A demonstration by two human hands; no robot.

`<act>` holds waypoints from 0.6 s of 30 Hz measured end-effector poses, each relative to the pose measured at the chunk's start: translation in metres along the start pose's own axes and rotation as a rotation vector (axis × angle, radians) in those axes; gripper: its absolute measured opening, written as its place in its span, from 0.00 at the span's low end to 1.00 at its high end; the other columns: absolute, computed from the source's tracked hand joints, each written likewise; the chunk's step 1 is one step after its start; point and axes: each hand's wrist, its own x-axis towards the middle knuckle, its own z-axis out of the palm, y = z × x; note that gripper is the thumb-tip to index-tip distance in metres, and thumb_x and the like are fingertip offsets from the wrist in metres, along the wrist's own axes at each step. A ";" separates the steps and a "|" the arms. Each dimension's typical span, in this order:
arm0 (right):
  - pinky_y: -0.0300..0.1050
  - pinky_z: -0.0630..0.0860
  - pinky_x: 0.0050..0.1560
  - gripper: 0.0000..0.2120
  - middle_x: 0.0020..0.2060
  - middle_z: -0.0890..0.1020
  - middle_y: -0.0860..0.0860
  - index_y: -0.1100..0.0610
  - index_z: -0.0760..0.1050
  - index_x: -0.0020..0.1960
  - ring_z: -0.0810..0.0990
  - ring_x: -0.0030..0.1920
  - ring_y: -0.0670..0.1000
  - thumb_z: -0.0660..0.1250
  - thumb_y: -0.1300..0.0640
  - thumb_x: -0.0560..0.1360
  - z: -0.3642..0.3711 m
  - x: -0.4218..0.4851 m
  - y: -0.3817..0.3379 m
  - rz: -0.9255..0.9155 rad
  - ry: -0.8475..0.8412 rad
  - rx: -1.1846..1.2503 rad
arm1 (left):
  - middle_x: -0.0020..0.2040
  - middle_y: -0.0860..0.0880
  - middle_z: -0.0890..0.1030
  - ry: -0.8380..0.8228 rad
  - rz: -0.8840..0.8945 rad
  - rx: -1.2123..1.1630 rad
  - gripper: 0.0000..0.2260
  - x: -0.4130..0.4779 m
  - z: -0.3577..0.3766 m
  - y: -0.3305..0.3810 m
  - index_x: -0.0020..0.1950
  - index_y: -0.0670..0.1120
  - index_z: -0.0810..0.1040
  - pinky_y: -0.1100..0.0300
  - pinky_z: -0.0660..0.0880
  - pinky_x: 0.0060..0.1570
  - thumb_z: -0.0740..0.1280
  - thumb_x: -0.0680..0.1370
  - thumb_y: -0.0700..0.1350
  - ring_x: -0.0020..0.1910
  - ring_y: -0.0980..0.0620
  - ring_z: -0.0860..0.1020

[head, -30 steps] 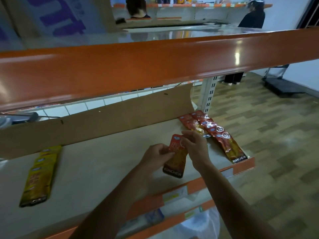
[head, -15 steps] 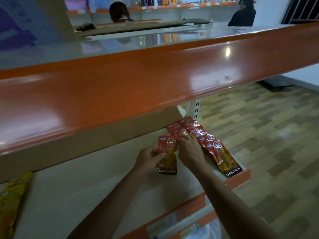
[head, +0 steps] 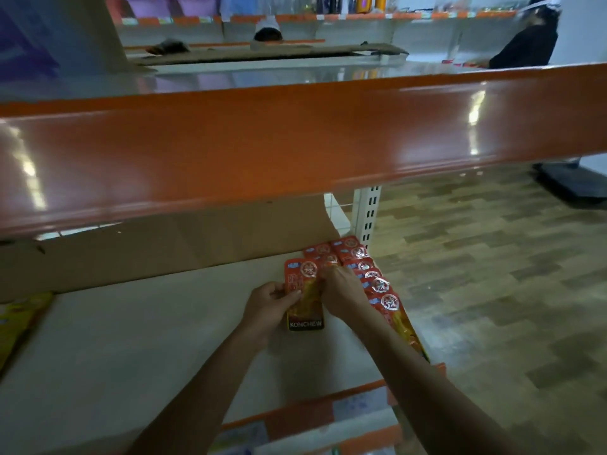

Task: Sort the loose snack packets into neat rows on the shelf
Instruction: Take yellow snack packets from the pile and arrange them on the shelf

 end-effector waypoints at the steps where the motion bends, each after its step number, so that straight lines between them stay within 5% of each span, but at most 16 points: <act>1: 0.40 0.70 0.49 0.11 0.54 0.81 0.55 0.61 0.78 0.53 0.79 0.53 0.55 0.57 0.63 0.78 -0.003 -0.001 0.001 -0.018 -0.009 -0.003 | 0.46 0.46 0.84 0.018 0.002 -0.008 0.05 -0.003 0.003 0.000 0.46 0.45 0.79 0.51 0.79 0.52 0.73 0.73 0.44 0.46 0.48 0.82; 6: 0.39 0.69 0.45 0.10 0.52 0.82 0.56 0.61 0.80 0.50 0.79 0.52 0.56 0.61 0.66 0.74 -0.011 -0.001 0.012 -0.062 0.039 0.058 | 0.46 0.46 0.83 0.110 -0.005 -0.031 0.05 -0.008 0.016 -0.001 0.45 0.46 0.78 0.52 0.79 0.51 0.72 0.74 0.44 0.46 0.48 0.82; 10: 0.43 0.71 0.51 0.17 0.54 0.82 0.55 0.58 0.81 0.55 0.77 0.56 0.57 0.62 0.69 0.71 -0.027 -0.005 0.032 -0.034 0.125 0.115 | 0.47 0.45 0.83 0.116 -0.010 -0.047 0.06 -0.008 0.031 0.004 0.45 0.47 0.78 0.47 0.79 0.53 0.73 0.73 0.43 0.47 0.46 0.82; 18: 0.47 0.73 0.50 0.12 0.53 0.81 0.57 0.62 0.79 0.53 0.78 0.52 0.57 0.61 0.67 0.74 -0.035 -0.013 0.069 0.088 0.142 0.182 | 0.49 0.45 0.82 0.141 0.026 0.022 0.09 -0.006 0.058 0.006 0.49 0.46 0.77 0.48 0.80 0.52 0.74 0.72 0.43 0.47 0.48 0.82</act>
